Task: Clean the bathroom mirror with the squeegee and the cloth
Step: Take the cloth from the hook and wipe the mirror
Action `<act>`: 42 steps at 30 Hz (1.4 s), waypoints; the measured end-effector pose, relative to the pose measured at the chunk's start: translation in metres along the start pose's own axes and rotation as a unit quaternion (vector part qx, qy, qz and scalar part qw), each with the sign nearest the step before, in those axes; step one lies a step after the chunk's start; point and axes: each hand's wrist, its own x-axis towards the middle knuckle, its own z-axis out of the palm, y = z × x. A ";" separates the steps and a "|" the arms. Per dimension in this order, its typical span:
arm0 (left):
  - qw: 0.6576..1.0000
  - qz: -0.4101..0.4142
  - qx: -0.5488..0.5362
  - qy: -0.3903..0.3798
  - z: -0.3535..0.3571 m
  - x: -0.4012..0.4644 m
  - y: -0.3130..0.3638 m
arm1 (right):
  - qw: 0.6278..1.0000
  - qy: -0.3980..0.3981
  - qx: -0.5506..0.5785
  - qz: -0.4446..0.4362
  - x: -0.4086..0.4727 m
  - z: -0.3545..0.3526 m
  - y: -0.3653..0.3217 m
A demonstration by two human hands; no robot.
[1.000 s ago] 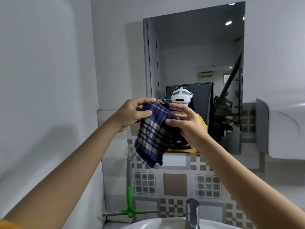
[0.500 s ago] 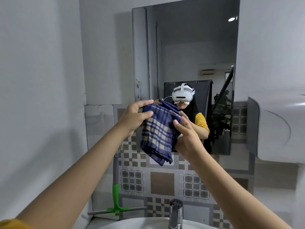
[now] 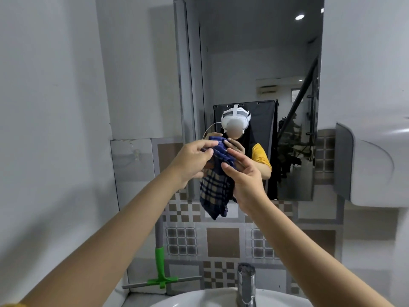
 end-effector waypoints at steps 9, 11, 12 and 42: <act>0.991 -0.006 -0.129 0.038 -0.023 0.001 -0.017 | 0.993 -0.083 -0.079 -0.010 0.006 0.019 0.002; 0.992 0.004 -0.111 0.055 -0.026 0.004 -0.020 | 0.993 -0.061 -0.086 -0.047 0.008 0.023 0.007; 0.993 0.009 -0.098 0.058 -0.028 0.005 -0.020 | 0.991 -0.049 -0.104 -0.071 0.009 0.025 0.011; 0.777 0.205 0.580 0.137 -0.105 0.194 0.008 | 0.622 0.175 -0.656 -0.390 0.288 0.140 -0.134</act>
